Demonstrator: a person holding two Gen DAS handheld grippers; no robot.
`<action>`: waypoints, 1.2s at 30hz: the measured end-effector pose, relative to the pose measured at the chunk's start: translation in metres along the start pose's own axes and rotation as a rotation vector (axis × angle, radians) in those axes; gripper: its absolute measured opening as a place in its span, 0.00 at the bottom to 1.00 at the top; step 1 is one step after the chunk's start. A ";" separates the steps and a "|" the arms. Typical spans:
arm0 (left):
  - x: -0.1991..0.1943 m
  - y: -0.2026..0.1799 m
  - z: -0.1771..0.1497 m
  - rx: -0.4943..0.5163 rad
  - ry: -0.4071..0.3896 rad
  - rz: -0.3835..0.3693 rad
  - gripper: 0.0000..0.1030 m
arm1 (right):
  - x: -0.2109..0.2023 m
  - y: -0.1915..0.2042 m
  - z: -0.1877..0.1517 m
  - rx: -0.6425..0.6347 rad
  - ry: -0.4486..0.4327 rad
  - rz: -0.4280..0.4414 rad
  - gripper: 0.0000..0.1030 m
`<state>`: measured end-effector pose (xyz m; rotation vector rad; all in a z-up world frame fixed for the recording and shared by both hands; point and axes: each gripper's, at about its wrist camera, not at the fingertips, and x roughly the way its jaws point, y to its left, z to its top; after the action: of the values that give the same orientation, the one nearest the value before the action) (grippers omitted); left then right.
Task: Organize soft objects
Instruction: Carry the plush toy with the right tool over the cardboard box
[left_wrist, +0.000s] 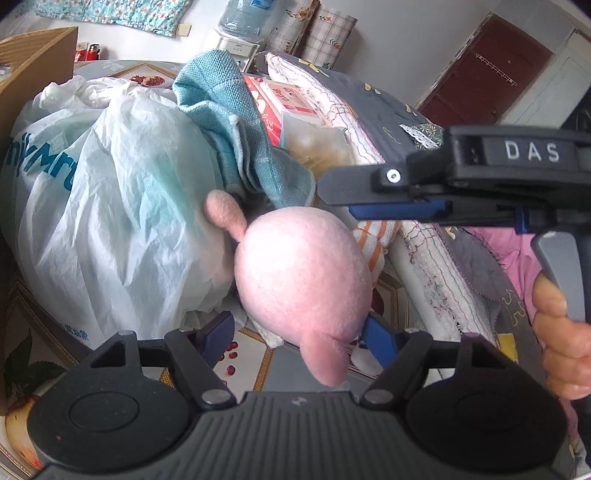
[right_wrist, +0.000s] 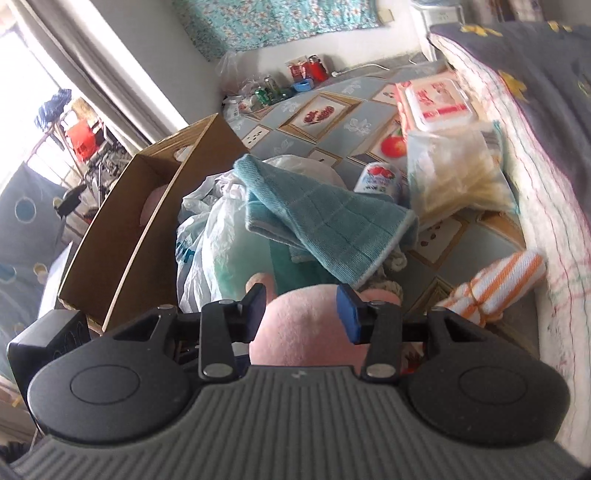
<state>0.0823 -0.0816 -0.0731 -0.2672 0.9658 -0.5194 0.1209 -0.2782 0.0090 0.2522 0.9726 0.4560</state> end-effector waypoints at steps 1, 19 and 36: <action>0.000 0.000 0.000 0.003 -0.002 0.002 0.75 | 0.004 0.007 0.004 -0.039 0.012 0.002 0.41; 0.008 -0.005 0.000 0.026 0.002 -0.003 0.75 | 0.077 0.047 0.023 -0.336 0.213 -0.052 0.17; 0.011 -0.036 -0.007 0.116 -0.020 -0.010 0.67 | -0.014 0.027 -0.003 -0.109 -0.039 0.039 0.12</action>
<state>0.0702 -0.1181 -0.0686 -0.1726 0.9122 -0.5789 0.1049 -0.2614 0.0285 0.1812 0.9033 0.5367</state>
